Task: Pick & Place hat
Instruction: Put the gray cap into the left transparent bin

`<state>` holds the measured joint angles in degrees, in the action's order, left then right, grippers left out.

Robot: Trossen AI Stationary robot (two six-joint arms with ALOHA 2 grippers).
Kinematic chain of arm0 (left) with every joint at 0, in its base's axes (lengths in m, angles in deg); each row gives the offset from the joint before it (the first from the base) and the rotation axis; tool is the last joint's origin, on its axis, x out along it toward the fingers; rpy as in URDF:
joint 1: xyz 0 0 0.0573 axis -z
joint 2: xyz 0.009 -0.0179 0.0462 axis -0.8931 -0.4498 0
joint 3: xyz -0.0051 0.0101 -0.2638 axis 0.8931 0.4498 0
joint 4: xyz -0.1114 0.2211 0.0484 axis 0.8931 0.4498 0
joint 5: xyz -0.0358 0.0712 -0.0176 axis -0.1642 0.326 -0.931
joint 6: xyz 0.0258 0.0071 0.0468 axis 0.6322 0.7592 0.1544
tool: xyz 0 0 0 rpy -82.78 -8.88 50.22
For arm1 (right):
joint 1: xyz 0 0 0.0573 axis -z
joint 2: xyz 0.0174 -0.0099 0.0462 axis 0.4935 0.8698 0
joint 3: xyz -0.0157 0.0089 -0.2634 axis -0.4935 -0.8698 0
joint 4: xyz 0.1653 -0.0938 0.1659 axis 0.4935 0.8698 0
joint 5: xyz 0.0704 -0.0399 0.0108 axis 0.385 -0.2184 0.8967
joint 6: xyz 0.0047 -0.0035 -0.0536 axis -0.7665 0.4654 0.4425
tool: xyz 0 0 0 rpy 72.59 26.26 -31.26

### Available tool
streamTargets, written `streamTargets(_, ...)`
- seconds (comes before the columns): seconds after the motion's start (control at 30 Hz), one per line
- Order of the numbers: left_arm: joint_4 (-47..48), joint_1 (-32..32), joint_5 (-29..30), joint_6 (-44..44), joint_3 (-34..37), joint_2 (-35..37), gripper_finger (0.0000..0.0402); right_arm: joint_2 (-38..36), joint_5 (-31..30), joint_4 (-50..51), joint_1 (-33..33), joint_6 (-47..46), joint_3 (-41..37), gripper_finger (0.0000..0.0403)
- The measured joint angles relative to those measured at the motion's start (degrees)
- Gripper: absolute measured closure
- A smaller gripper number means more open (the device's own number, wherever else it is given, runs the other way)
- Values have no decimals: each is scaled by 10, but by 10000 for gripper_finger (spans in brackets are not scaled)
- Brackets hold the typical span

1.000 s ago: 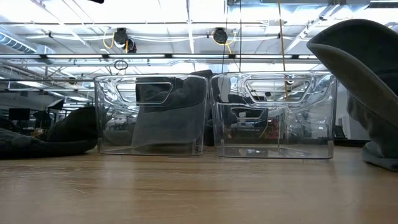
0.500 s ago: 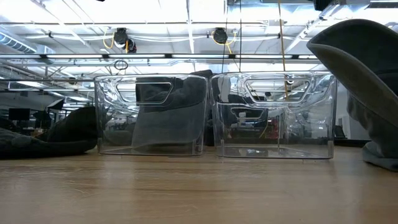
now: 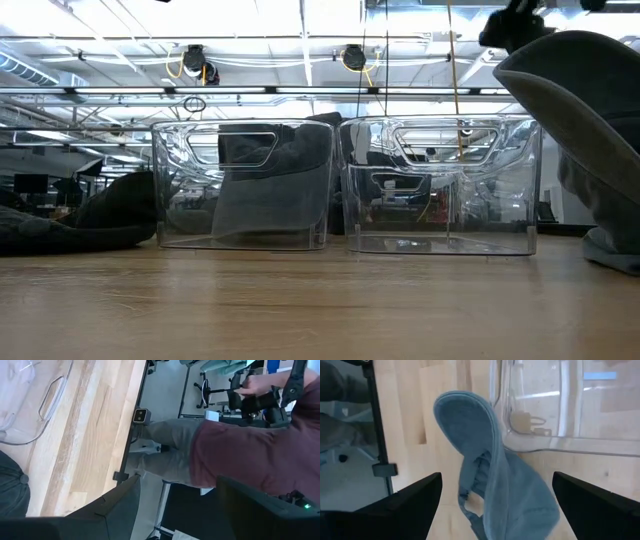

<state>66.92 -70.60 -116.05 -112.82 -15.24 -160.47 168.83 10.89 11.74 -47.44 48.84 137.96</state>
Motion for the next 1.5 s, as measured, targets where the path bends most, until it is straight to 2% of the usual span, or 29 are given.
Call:
streamTargets(0.27, 29, 0, -1, 28, 0, 0, 131, 0, 14, -70, -2, -18, -65, 39)
streamTargets(0.4, 52, 0, -1, 34, 0, 0, 131, 0, 20, -65, -2, -21, -74, 70)
streamTargets(0.6, 69, 1, 0, 40, 0, 0, 131, 0, 45, -64, -2, -43, -74, 191)
streamTargets(0.83, 70, 1, 1, 49, 0, 0, 131, 0, 11, -63, -2, -51, -74, 382)
streamTargets(1.0, 70, 0, 1, 90, 0, 0, 131, 0, 13, -55, -2, -50, -74, 398)
streamTargets(1.07, 70, 0, 1, 101, 0, 0, 131, -8, 32, -35, -2, -50, -72, 399)
streamTargets(1.27, 70, 0, 0, 129, 0, 0, 131, -49, 59, 17, -3, -52, -27, 401)
streamTargets(1.33, 69, 0, 1, 144, 0, 0, 131, -64, 44, 27, -2, -57, -2, 401)
streamTargets(1.5, 69, 0, 0, 150, 0, 0, 131, -70, -54, 39, 5, -46, 78, 402)
